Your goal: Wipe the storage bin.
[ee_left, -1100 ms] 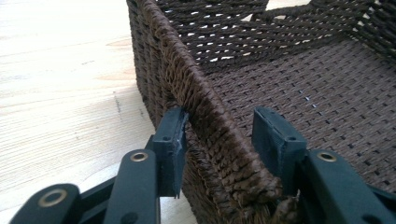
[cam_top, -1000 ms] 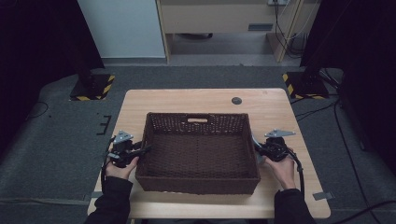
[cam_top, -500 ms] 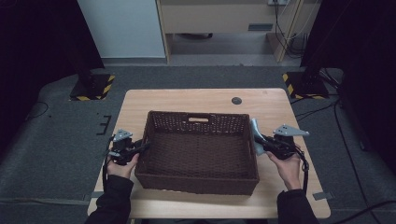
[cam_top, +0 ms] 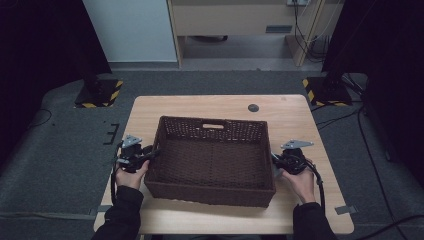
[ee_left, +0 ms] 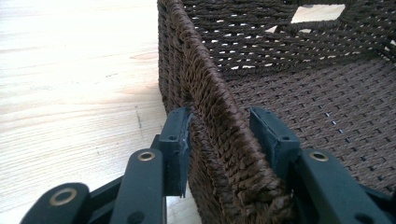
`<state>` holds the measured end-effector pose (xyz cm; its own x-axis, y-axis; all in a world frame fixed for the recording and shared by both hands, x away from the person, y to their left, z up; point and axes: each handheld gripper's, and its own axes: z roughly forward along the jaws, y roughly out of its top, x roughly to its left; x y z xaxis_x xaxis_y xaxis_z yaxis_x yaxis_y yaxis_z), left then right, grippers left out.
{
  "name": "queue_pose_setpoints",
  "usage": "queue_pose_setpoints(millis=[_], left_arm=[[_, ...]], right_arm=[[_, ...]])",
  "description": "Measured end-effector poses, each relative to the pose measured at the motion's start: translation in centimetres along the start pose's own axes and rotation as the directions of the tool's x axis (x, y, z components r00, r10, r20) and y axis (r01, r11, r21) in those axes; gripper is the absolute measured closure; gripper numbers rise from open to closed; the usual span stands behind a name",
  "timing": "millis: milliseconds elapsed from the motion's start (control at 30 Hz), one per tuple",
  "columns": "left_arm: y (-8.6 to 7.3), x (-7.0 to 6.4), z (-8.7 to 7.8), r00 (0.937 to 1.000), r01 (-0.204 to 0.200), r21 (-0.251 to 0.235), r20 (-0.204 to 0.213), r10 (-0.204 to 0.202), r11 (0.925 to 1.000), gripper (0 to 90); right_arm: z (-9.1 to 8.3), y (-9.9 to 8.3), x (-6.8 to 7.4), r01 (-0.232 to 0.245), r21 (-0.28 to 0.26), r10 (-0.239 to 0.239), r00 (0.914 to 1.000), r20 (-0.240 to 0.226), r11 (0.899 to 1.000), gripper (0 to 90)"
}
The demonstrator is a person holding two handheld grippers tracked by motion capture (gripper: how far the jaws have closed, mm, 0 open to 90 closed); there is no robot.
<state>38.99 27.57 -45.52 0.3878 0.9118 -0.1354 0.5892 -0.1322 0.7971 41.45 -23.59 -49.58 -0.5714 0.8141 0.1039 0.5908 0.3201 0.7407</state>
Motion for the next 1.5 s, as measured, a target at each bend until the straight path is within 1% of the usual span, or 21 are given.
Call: queue_pose_setpoints(millis=[67,100,133,167,200,267,333,400,533,600,800,867,967,1000,1033,1067,1133,1233,1400,1433,1500], left_arm=[[0.0,-0.1,0.0,1.0,-0.002,0.0,-0.002,0.002,1.0,58.0],[0.0,-0.1,-0.1,1.0,-0.004,-0.001,-0.002,0.004,1.0,57.8],[0.0,0.0,-0.1,0.9999,-0.009,-0.003,-0.007,0.009,1.0,55.1],[-0.1,0.0,-0.1,1.0,-0.006,-0.002,-0.007,0.006,1.0,52.6],[-0.1,0.0,-0.1,1.0,-0.006,-0.002,-0.007,0.006,1.0,50.8],[-0.1,0.1,-0.3,1.0,-0.003,-0.006,-0.003,0.003,1.0,47.6],[-0.1,0.1,-0.5,1.0,-0.009,-0.001,0.001,0.009,1.0,45.5],[-0.1,0.1,-0.6,0.9999,-0.01,-0.004,0.004,0.01,0.9999,44.4],[0.0,0.0,-1.8,0.999,-0.002,-0.034,0.045,0.003,0.9994,40.8],[-0.1,-0.1,-2.0,0.9991,-0.011,-0.035,0.039,0.013,0.9993,40.8],[-1.0,-0.5,-1.9,0.9977,-0.047,0.009,0.05,0.047,0.9989,42.3],[-1.1,-0.6,-1.7,0.9976,-0.059,0.024,0.039,0.058,0.998,46.1],[-1.2,-0.5,-1.5,0.9976,-0.04,0.021,0.057,0.039,0.999,50.2],[-1.2,-0.5,-1.5,0.9973,-0.036,0.017,0.064,0.035,0.9992,52.1],[-1.2,-0.7,-1.6,0.9979,-0.033,0.011,0.056,0.033,0.9994,58.2],[-1.2,-0.7,-1.6,0.9979,-0.033,0.011,0.056,0.033,0.9994,60.2],[-1.2,-0.8,-1.6,0.9985,-0.031,0.011,0.045,0.03,0.9995,62.4],[-1.1,-0.9,-1.5,0.9995,-0.019,0.003,0.025,0.018,0.9998,65.1],[-0.9,-0.8,-1.4,0.9996,-0.007,0.001,0.027,0.007,1.0,66.3],[-0.8,-0.8,-1.3,0.9996,-0.008,0.003,0.027,0.008,1.0,66.4],[-0.7,-0.7,-1.2,0.9996,0.0,0.005,0.029,-0.001,1.0,66.6]], right_arm=[[-0.3,0.3,0.1,-0.003,-0.027,0.003,1.0,-0.005,1.0,83.0],[-0.8,0.6,0.3,-0.002,-0.061,0.001,1.0,-0.006,0.998,83.0],[-2.0,1.2,0.5,0.004,-0.127,-0.006,0.9999,-0.014,0.992,83.1],[-2.7,1.4,0.6,0.004,-0.153,-0.007,0.9998,-0.018,0.988,83.1],[-2.7,1.4,0.6,0.004,-0.153,-0.007,0.9998,-0.018,0.988,83.1],[-4.3,1.7,0.7,0.023,-0.21,-0.028,0.9994,-0.021,0.977,83.2],[-4.7,1.7,0.8,0.03,-0.217,-0.036,0.999,-0.025,0.976,83.2],[-4.7,1.6,0.9,0.034,-0.213,-0.041,0.9988,-0.027,0.976,83.2],[-3.5,0.5,1.1,0.033,-0.126,-0.037,0.9989,-0.029,0.991,83.2],[-3.2,0.2,1.0,0.027,-0.108,-0.03,0.9991,-0.03,0.994,83.2],[-1.2,-1.3,1.1,-0.003,-0.012,0.002,0.9993,-0.036,1.0,83.2],[-0.6,-1.7,1.1,0.001,0.015,-0.001,0.9996,-0.028,1.0,83.2],[-0.9,-1.5,1.1,0.005,-0.002,-0.005,0.9997,-0.025,1.0,83.1],[-1.3,-1.3,1.1,-0.002,-0.026,0.001,0.9997,-0.024,1.0,83.1],[-2.4,-0.8,1.1,-0.001,-0.087,0.0,0.9998,-0.021,0.996,83.1],[-3.1,-0.5,1.2,0.01,-0.12,-0.012,0.9998,-0.014,0.993,83.0],[-3.7,-0.2,1.4,0.021,-0.148,-0.022,0.9997,-0.01,0.989,83.0],[-5.3,0.1,2.0,0.088,-0.205,-0.092,0.9957,-0.008,0.975,83.0],[-4.4,-0.4,1.7,0.071,-0.148,-0.074,0.9972,-0.014,0.986,83.0],[-3.5,-0.7,1.4,0.055,-0.1,-0.056,0.9984,-0.01,0.993,83.1],[-2.6,-1.2,1.2,0.034,-0.046,-0.034,0.9993,-0.015,0.998,83.0]])
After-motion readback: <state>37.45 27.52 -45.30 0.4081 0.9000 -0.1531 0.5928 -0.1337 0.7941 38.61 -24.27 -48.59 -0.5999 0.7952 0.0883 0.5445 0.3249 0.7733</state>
